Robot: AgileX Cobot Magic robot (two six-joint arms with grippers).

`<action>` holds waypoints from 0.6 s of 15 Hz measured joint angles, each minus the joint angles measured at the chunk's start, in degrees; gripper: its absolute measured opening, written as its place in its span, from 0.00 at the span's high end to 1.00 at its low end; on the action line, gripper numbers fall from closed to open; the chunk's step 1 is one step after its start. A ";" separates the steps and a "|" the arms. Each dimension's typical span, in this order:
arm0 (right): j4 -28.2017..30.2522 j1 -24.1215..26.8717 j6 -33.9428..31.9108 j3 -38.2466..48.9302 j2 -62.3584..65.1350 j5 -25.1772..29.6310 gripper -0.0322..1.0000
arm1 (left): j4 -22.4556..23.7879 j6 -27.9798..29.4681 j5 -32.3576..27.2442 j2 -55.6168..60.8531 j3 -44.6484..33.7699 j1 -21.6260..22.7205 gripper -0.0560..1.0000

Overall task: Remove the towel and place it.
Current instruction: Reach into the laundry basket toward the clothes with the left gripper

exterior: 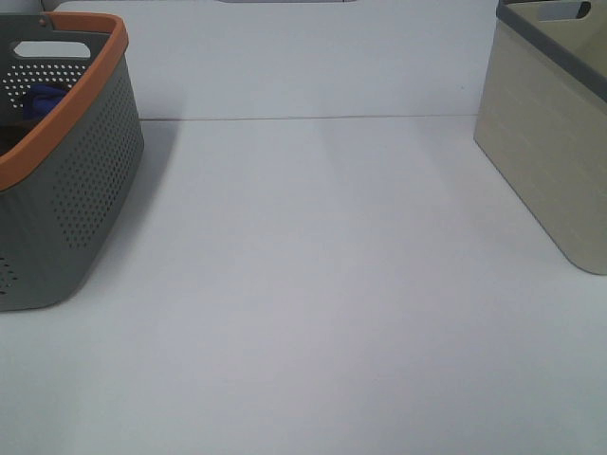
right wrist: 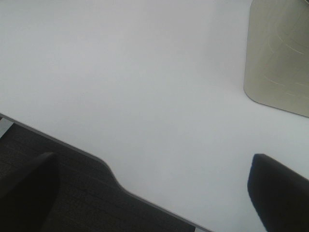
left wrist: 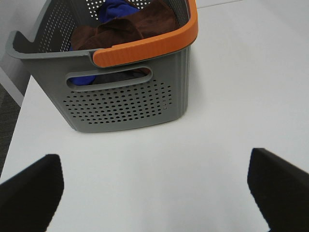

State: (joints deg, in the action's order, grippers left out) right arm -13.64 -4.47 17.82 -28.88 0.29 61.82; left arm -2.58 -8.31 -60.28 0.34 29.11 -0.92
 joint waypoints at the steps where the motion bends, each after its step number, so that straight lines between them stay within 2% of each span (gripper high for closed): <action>1: 0.00 0.00 0.00 0.00 0.00 0.00 0.05 | 0.00 0.00 0.00 0.00 0.00 0.00 0.01; 9: 0.00 0.00 0.00 0.00 0.00 0.00 0.05 | -0.29 -0.57 -0.80 -0.69 0.40 0.00 0.01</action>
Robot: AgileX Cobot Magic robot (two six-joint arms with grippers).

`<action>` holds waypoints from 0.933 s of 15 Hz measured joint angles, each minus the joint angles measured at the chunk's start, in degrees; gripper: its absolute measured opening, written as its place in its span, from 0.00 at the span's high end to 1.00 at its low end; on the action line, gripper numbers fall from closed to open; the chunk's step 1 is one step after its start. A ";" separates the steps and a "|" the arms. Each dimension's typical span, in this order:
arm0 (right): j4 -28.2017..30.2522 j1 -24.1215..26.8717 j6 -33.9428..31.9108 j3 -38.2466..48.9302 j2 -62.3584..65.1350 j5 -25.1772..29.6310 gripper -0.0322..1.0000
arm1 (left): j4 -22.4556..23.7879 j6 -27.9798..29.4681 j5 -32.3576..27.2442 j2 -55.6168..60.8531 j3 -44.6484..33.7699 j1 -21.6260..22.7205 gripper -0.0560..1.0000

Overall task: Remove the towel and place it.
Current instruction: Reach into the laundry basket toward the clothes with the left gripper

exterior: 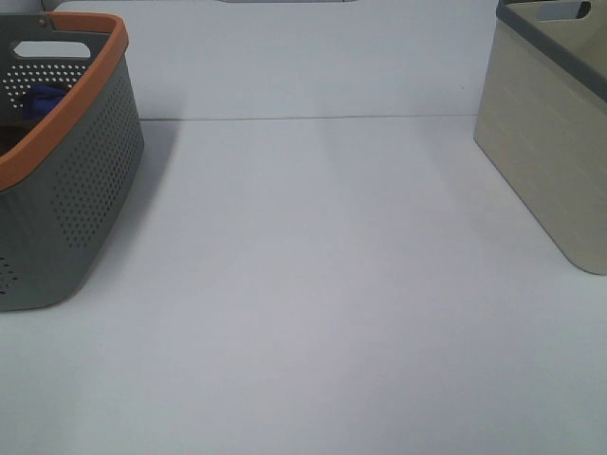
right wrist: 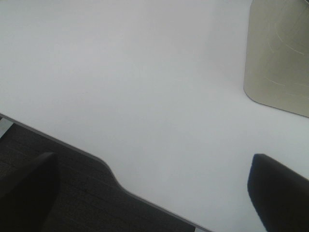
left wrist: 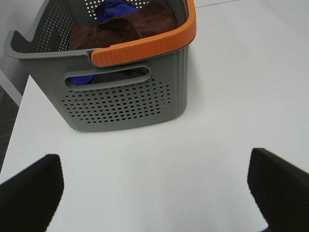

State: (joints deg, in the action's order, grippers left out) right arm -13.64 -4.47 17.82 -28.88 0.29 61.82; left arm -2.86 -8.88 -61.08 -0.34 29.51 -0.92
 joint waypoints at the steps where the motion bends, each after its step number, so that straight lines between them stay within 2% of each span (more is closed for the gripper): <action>1: 0.00 0.00 0.00 0.00 0.00 0.00 0.05 | -0.11 -1.15 -2.29 -2.41 1.83 0.00 0.01; 2: 0.00 0.00 0.00 0.00 0.00 0.00 0.05 | -0.57 -3.09 -6.36 -8.31 6.02 0.00 0.01; 3: 0.00 0.00 0.00 0.00 0.00 0.00 0.05 | -0.86 -3.84 -7.96 -12.89 9.11 0.00 0.01; 9: 0.00 0.00 0.00 0.00 0.00 0.00 0.05 | -0.97 -4.07 -8.94 -34.49 25.15 0.00 0.01; 10: 0.00 0.00 0.00 0.00 0.00 0.00 0.05 | -0.97 -6.70 -8.94 -41.60 30.25 0.00 0.01; 11: 0.00 0.00 0.00 0.00 0.00 0.00 0.05 | -0.97 -8.31 -8.94 -43.54 31.80 0.00 0.01; 14: 0.00 0.00 0.00 0.00 0.00 0.00 0.05 | -0.29 -17.76 -8.88 -53.57 40.39 0.00 0.01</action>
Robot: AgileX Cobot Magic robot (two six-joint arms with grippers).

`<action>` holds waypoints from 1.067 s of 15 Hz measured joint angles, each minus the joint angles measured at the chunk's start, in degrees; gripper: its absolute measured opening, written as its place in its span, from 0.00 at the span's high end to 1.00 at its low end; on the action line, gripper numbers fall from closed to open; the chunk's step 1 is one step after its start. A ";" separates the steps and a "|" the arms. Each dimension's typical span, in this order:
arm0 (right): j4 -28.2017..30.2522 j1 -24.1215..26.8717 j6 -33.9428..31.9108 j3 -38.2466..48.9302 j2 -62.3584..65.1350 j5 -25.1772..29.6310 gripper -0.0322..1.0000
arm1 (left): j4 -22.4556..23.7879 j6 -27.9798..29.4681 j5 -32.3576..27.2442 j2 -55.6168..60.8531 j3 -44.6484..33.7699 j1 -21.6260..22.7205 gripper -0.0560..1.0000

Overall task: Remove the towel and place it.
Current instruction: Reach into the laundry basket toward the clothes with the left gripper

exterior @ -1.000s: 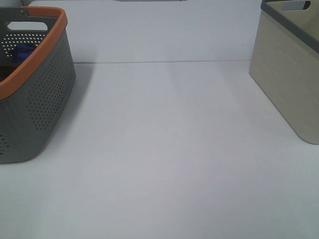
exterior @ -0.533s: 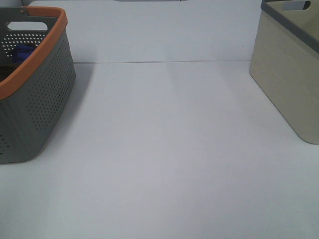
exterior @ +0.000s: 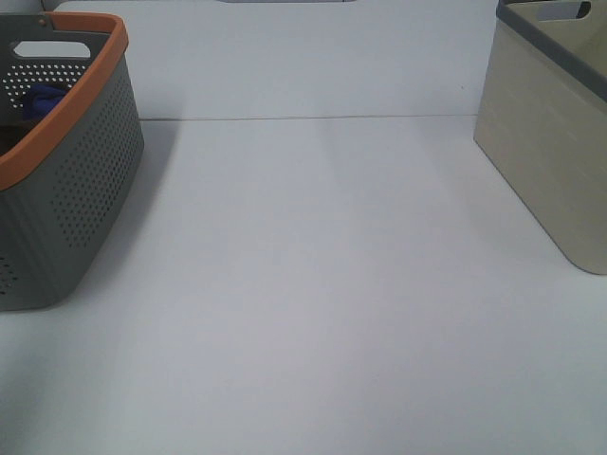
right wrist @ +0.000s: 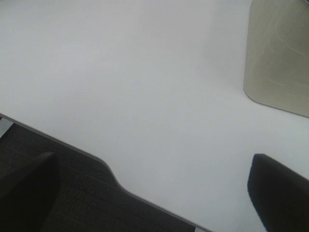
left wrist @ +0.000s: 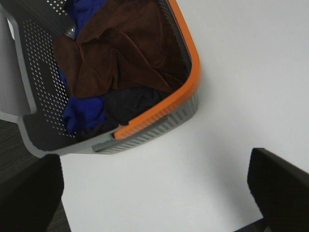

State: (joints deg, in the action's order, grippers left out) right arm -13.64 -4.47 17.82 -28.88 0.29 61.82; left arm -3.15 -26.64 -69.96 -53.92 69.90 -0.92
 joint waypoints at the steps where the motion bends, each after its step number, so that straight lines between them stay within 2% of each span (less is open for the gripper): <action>1: 0.00 0.00 0.00 0.00 0.00 0.00 0.05 | 1.32 -1.03 -0.06 -3.44 2.81 0.00 0.01; 3: 0.00 0.00 0.00 0.00 0.00 0.00 0.05 | 3.44 -2.52 -0.06 -9.80 7.62 0.00 0.01; 4: 0.00 0.00 0.00 0.00 0.00 0.00 0.05 | 5.79 -8.14 0.00 -18.33 13.98 0.00 0.01; 5: 0.00 0.00 0.00 0.00 0.00 0.00 0.05 | 6.07 -9.97 0.00 -20.11 15.24 0.00 0.01; 8: 0.00 0.00 0.00 0.00 0.00 0.00 0.05 | 6.82 -26.01 1.09 -32.43 22.17 0.00 0.01; 11: 0.00 0.00 0.00 0.00 0.00 0.00 0.05 | 8.25 -37.47 7.73 -42.63 23.78 0.17 0.01; 14: 0.00 0.00 0.00 0.00 0.00 0.00 0.05 | 9.74 -41.20 17.13 -50.36 23.78 1.03 0.01; 16: 0.00 0.00 0.00 0.00 0.00 0.00 0.05 | 9.74 -41.48 19.71 -53.11 23.78 1.72 0.01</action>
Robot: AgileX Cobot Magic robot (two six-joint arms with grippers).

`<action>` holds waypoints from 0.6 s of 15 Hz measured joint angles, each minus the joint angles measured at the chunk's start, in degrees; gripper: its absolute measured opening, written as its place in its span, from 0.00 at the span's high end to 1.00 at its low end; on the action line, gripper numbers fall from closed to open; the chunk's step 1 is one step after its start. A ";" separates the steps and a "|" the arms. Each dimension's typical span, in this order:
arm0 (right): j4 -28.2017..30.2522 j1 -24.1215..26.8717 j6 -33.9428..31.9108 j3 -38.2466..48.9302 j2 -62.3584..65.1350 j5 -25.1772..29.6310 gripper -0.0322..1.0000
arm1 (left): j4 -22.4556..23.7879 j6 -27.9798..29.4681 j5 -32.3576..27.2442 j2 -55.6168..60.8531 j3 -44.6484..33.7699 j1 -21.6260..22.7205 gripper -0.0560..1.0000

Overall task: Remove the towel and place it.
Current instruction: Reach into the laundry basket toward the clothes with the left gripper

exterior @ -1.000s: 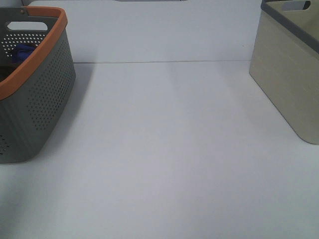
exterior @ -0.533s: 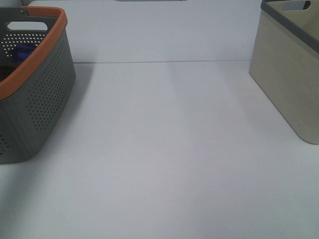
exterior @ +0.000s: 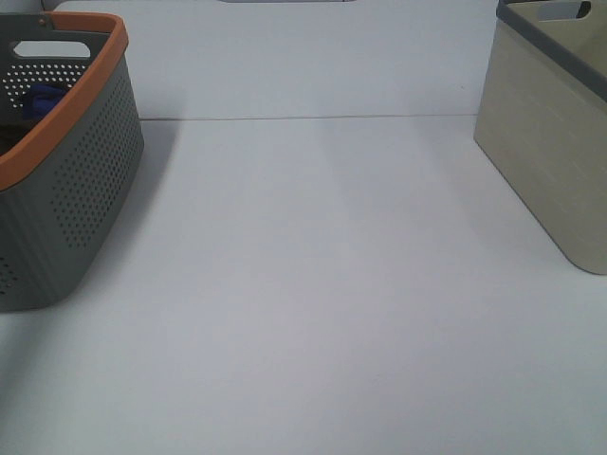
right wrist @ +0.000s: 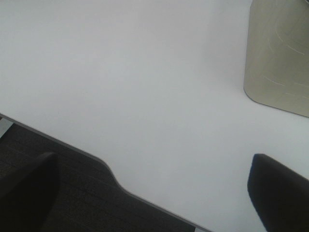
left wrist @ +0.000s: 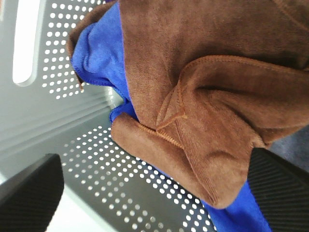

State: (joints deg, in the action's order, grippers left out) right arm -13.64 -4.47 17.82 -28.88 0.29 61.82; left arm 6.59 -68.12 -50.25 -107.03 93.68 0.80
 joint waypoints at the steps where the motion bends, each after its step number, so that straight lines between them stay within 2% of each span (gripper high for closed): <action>1: 0.00 0.00 0.00 0.00 0.00 0.00 0.05 | 0.00 -0.06 0.34 -1.38 0.00 0.29 0.01; 3: 0.00 0.00 0.00 0.00 0.00 0.00 0.05 | -0.17 -1.03 0.74 -4.98 0.00 1.32 0.02; 6: 0.00 0.00 0.00 0.00 0.00 0.00 0.05 | -0.17 -4.47 4.58 -8.71 0.52 1.78 0.02; 9: 0.00 0.00 0.00 0.00 0.00 0.00 0.05 | -1.66 -4.93 5.90 -12.83 2.64 1.78 0.02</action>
State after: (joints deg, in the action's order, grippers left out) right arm -13.64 -4.47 17.82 -28.88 0.29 61.82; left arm 4.93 -73.05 -44.35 -119.86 96.31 2.58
